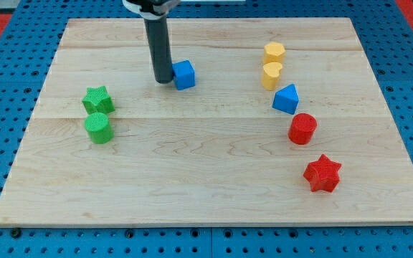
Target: Push the blue cube to the top center
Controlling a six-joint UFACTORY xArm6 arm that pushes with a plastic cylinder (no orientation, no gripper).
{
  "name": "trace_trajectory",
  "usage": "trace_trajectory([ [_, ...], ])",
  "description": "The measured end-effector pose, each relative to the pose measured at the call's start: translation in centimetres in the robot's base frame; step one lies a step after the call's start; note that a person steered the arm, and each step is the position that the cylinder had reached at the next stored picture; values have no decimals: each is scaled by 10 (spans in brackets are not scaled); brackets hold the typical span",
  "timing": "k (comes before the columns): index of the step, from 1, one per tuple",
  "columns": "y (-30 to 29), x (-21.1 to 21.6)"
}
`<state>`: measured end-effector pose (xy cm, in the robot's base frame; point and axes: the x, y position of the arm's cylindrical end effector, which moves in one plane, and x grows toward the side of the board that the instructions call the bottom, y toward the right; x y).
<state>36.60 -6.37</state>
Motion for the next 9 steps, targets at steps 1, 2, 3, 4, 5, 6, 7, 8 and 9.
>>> trace_trajectory([
  [1, 55, 0],
  [2, 104, -6],
  [3, 116, 11],
  [4, 109, -6],
  [5, 113, -49],
  [6, 124, -70],
  [7, 112, -79],
  [8, 89, -91],
  [9, 63, -125],
])
